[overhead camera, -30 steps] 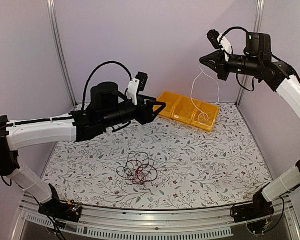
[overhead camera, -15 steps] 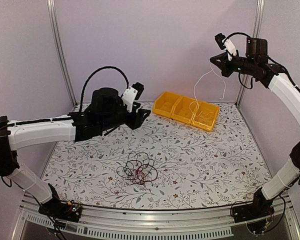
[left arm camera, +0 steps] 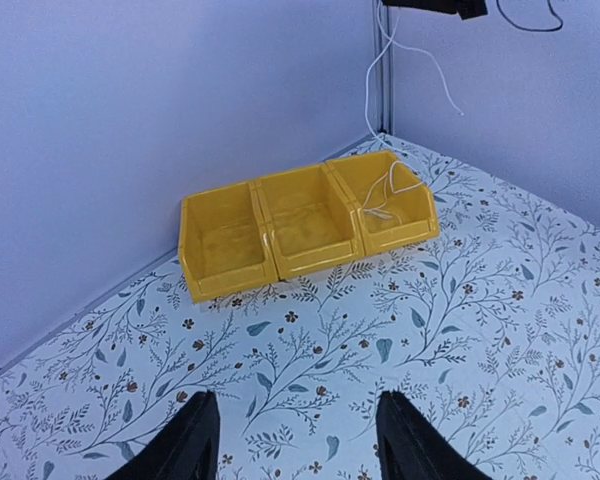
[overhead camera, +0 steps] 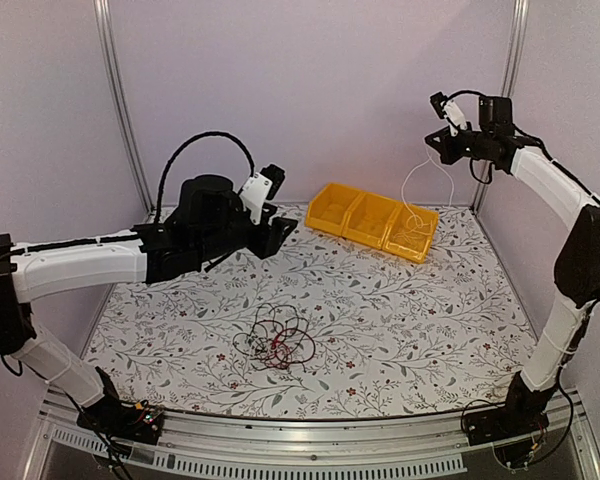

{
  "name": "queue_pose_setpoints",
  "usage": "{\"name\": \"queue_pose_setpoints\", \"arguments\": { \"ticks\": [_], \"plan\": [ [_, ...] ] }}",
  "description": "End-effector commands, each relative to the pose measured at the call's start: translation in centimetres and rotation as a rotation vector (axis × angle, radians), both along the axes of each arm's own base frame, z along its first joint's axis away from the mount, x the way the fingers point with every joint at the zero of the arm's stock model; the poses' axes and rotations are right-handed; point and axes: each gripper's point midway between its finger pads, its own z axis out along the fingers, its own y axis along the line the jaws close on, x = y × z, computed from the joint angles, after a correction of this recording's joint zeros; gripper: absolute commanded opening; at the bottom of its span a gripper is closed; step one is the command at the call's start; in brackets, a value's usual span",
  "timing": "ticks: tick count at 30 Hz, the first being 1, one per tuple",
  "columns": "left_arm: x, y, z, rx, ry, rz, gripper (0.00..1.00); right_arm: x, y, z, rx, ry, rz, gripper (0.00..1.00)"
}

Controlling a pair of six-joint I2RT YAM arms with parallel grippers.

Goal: Untangle the cables

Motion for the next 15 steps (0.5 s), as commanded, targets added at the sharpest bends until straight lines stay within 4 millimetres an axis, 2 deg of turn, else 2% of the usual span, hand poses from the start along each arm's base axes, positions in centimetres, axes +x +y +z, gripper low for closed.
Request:
{"name": "queue_pose_setpoints", "arguments": {
  "ticks": [1,10,15],
  "plan": [
    [-0.1,0.6,2.0,-0.021,-0.041,0.013,0.55,2.7,-0.8,-2.9,0.015,0.050,-0.015,0.00],
    [-0.1,0.6,2.0,-0.015,-0.042,0.015,0.55,4.7,-0.3,-9.7,0.038,0.190,0.007,0.00],
    [-0.1,0.6,1.9,-0.015,-0.040,0.012,0.55,5.1,0.5,-12.2,0.072,0.252,0.044,0.00]
  ]
}}
